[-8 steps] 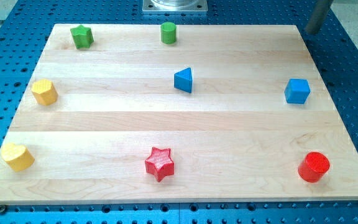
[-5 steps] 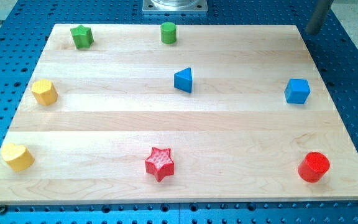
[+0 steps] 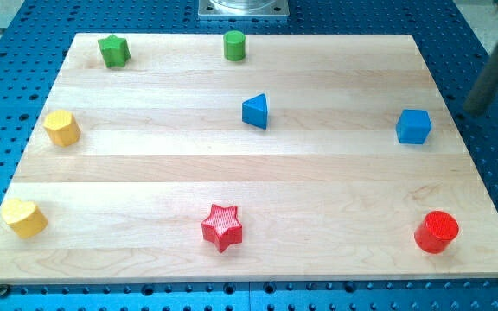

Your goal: Move the red circle to the top right of the red star

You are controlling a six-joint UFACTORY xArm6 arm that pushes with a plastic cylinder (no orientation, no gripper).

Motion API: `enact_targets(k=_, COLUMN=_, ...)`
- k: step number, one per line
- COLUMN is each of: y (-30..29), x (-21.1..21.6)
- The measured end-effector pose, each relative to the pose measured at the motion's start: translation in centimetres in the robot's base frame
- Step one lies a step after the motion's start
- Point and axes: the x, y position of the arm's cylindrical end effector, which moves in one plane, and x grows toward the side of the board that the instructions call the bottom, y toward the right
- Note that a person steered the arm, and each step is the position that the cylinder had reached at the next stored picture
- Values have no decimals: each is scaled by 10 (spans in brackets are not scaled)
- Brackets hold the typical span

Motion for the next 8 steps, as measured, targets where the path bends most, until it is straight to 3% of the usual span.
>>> enact_targets(k=3, y=-31, x=179)
enact_targets(k=6, y=-224, x=179)
enact_targets(k=7, y=-191, x=141)
enact_targets(k=8, y=-150, x=132)
